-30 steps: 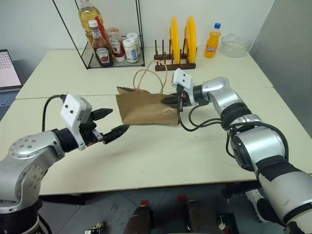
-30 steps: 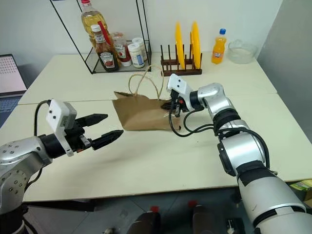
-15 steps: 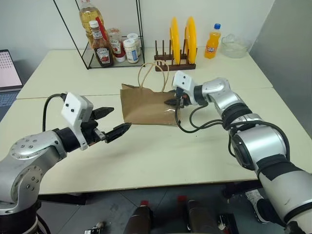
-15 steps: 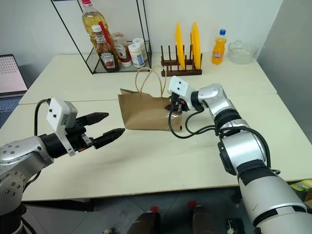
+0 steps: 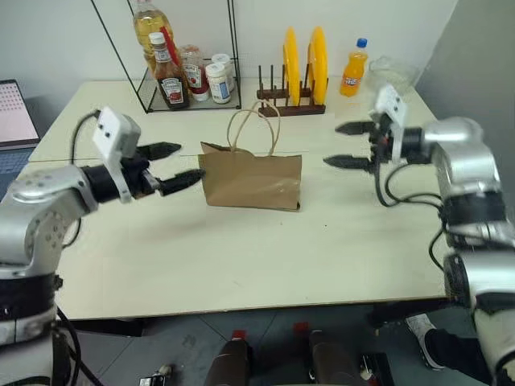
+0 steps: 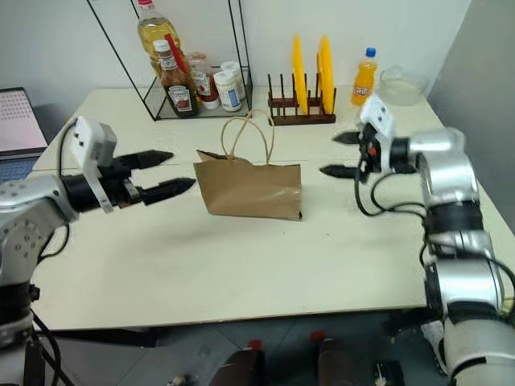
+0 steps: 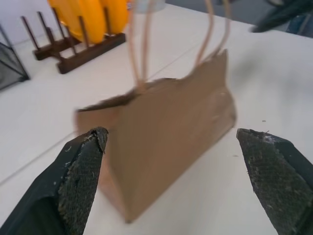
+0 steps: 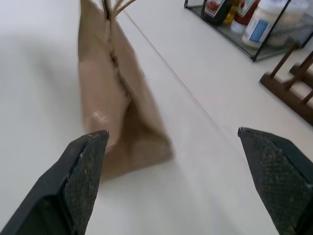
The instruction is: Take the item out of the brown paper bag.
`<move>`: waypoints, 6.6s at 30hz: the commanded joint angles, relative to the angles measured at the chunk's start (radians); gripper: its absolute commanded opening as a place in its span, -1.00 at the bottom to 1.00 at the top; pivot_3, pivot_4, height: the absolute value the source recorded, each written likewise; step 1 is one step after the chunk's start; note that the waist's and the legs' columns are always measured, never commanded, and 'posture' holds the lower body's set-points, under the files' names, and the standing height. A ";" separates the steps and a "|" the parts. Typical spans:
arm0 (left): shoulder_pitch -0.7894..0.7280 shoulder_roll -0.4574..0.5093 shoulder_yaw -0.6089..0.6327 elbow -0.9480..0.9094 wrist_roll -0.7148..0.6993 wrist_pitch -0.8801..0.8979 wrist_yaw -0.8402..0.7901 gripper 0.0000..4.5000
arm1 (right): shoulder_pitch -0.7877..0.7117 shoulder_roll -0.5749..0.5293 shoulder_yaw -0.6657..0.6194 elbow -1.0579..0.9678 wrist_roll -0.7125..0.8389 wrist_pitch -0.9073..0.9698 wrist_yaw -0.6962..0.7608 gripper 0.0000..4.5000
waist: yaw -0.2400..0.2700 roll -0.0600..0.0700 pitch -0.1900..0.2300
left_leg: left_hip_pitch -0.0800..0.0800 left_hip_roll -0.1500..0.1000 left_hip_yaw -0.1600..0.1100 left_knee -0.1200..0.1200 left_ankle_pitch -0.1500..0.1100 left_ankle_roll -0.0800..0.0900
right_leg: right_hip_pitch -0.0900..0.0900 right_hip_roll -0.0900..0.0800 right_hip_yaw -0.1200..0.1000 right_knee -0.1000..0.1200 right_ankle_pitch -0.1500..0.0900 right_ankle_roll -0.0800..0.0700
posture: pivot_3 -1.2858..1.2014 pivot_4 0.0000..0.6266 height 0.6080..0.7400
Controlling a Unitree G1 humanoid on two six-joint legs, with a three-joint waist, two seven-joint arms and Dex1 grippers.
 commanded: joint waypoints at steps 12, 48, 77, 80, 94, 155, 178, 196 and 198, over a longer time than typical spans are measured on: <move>-0.725 -0.311 -0.314 1.174 0.573 -0.770 0.050 1.00 | 0.396 0.321 -0.006 -0.947 0.081 0.510 -0.636 0.98 | 0.021 -0.001 -0.001 | 0.000 -0.004 0.001 0.001 0.002 0.002 | 0.000 0.000 0.000 0.000 0.002 0.003 | 0.03 -0.52 1.00; -0.072 0.019 -0.460 0.045 0.340 -0.833 -0.668 1.00 | 0.389 0.081 -0.016 -0.595 0.244 0.219 -0.574 0.98 | -0.004 0.000 -0.001 | 0.001 0.001 0.001 0.001 0.000 0.008 | 0.001 0.000 0.000 0.001 0.002 0.003 | 0.03 -0.52 1.00; 0.026 -0.253 -0.395 -0.052 0.172 -0.397 -0.387 -0.55 | 0.703 -0.217 0.201 -0.526 -0.047 -0.440 -0.371 1.00 | 0.002 -0.001 -0.001 | 0.002 -0.001 0.001 0.001 0.000 0.008 | 0.004 0.001 -0.001 0.000 0.002 0.004 | 0.03 -0.52 1.00; 0.004 -0.289 -0.365 -0.051 0.143 -0.288 -0.318 -0.92 | 0.679 -0.212 0.256 -0.431 -0.164 -0.669 -0.392 1.00 | 0.003 -0.001 -0.001 | 0.002 -0.001 0.001 0.002 0.001 0.008 | 0.004 0.001 -0.001 0.000 0.002 0.004 | 0.03 -0.52 1.00; -0.059 -0.431 -0.262 0.019 0.110 -0.089 -0.080 -1.00 | 0.596 -0.138 0.347 -0.130 -0.516 -1.513 -0.652 1.00 | 0.012 -0.001 -0.001 | 0.002 -0.001 0.002 0.002 0.003 0.003 | 0.004 0.001 0.000 0.000 0.002 0.003 | 0.03 -0.52 1.00; 0.013 -0.402 -0.304 -0.031 0.140 -0.081 -0.098 -1.00 | 0.197 0.085 0.753 0.222 -1.123 -1.489 -0.957 -0.99 | -0.003 -0.008 -0.011 | 0.029 0.014 0.003 -0.005 0.000 -0.001 | 0.024 0.016 0.003 -0.002 0.001 -0.003 | 0.03 -0.52 1.00; -0.479 -0.460 -0.154 0.434 0.148 -0.164 -0.041 -1.00 | 0.220 0.062 0.772 0.242 -1.043 -1.440 -0.784 -0.99 | 0.013 -0.011 -0.013 | 0.033 0.013 0.002 -0.006 0.001 -0.004 | 0.030 0.016 0.001 -0.007 0.001 -0.002 | 0.03 -0.52 1.00; -0.456 -0.482 -0.153 0.453 0.171 -0.207 -0.060 -1.00 | 0.368 -0.103 0.554 -0.068 -0.694 -1.274 -0.594 0.71 | 0.026 -0.011 -0.011 | 0.030 0.013 0.001 -0.006 0.000 -0.003 | 0.029 0.015 0.000 -0.009 0.000 -0.002 | 0.03 -0.52 1.00; -0.448 -0.483 -0.153 0.444 0.171 -0.207 -0.062 -1.00 | 0.438 -0.186 0.485 -0.171 -0.621 -1.230 -0.547 0.99 | 0.026 -0.011 -0.011 | 0.028 0.013 0.001 -0.005 -0.001 -0.002 | 0.028 0.015 0.000 -0.009 0.000 -0.002 | 0.03 -0.52 1.00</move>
